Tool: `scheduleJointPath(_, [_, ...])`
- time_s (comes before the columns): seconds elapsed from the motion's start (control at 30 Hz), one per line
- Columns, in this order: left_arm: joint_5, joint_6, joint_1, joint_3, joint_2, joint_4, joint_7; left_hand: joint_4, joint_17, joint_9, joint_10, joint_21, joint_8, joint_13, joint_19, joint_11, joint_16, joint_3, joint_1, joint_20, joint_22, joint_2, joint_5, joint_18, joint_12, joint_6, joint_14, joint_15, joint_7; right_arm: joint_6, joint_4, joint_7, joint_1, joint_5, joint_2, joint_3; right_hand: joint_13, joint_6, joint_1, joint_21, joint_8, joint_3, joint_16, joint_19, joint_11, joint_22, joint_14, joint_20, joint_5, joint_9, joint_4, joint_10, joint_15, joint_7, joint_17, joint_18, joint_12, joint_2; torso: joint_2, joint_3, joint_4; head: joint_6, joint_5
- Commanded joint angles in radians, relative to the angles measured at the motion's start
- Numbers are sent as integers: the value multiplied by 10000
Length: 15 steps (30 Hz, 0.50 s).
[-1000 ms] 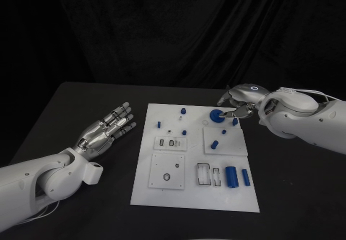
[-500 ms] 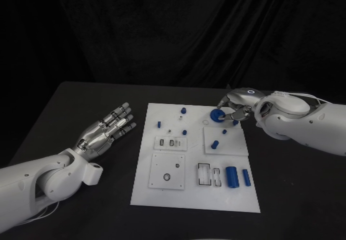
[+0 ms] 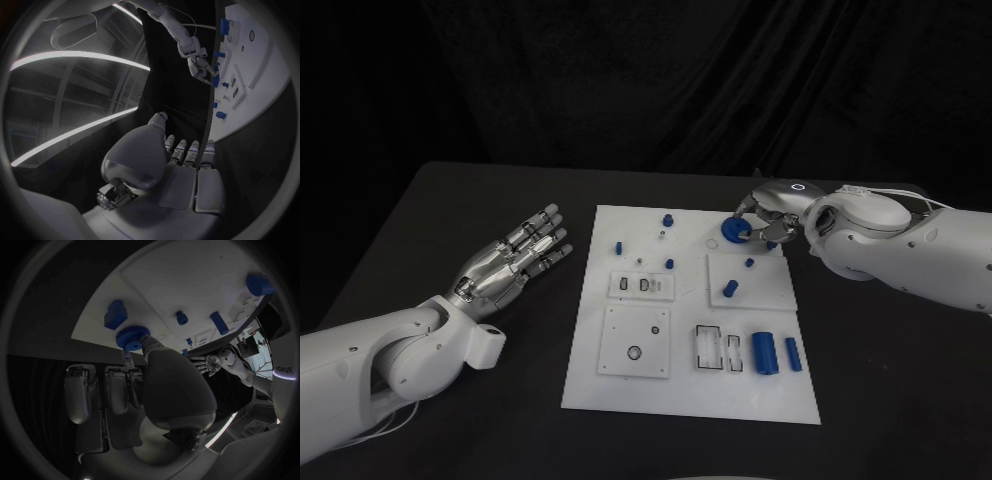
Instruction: Assemble the parts on the task board
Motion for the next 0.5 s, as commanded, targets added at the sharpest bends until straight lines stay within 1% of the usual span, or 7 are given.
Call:
scheduleJointPath(0.03, [-1,152,11,7,30,-8,1469,-23,13,4,-4,32,31,7,-10,52,38,36,15,74,14,62,60,126,47,-16,-12,70,87,175,-49,-232,-39,-34,29,3,2631,154,161,-66,98,61,23,655,-6,2176,1071,-8,277,72,-140,1058,-37,-22,2630,20,26,-24,-5,-9,-5,-19,-10])
scheduleJointPath(0.13, [-1,174,10,7,53,-33,1455,-23,13,4,-4,32,31,7,-10,52,38,36,15,74,14,62,60,126,47,-16,-12,70,87,218,-61,-249,-44,-34,44,3,2631,258,278,-74,141,155,23,651,-30,2173,1071,-26,532,142,-258,1058,-56,-41,2630,22,26,-49,-5,-8,-2,-27,-5])
scheduleJointPath(0.27, [-1,206,8,7,80,-67,1437,-36,13,2,-10,31,29,5,-11,61,38,51,12,82,13,62,60,124,45,-30,-12,79,92,255,-64,-273,-49,-92,49,3,2631,602,466,-82,365,299,23,650,-87,2176,1071,-72,862,423,-497,1058,-105,-108,2630,23,26,-78,-3,-5,3,-28,-12])
scheduleJointPath(0.4, [-1,220,6,7,89,-87,1425,-36,13,2,-10,31,29,5,-11,61,38,51,12,82,13,62,60,124,45,-30,-12,79,92,259,-65,-292,-53,-314,50,3,2631,814,516,-83,792,318,23,659,-187,2191,1071,-161,998,1108,-779,1058,-181,-208,2630,22,26,-35,-3,-10,-3,-36,-3])
scheduleJointPath(0.43, [-1,225,5,7,90,-91,1421,-36,13,2,-10,31,29,5,-11,61,38,51,12,82,13,62,60,124,45,-30,-12,79,92,258,-64,-292,-53,-360,50,3,2631,808,523,-75,846,314,23,668,-193,2200,1071,-161,999,1192,-812,1058,-195,-226,2630,17,26,-29,-2,-10,-4,-34,-2])
scheduleJointPath(0.47, [-1,228,5,7,91,-93,1418,-36,13,2,-10,31,29,5,-11,61,38,51,12,82,13,62,60,124,45,-30,-12,79,92,252,-62,-289,-54,-389,51,3,2631,649,498,-82,1193,277,23,666,-224,2202,1071,-212,1049,1682,-943,1058,-209,-238,2630,19,26,54,0,-8,-4,-28,-4])
scheduleJointPath(0.5, [-1,232,5,7,91,-96,1415,-46,12,1,-10,33,28,5,-10,67,38,66,11,88,14,65,61,122,45,-33,-12,88,97,236,-58,-283,-54,-418,53,3,2631,571,511,-79,1501,256,23,672,-224,2210,1071,-210,1105,2009,-1047,1058,-207,-242,2630,16,26,63,0,-8,-4,-28,-4])
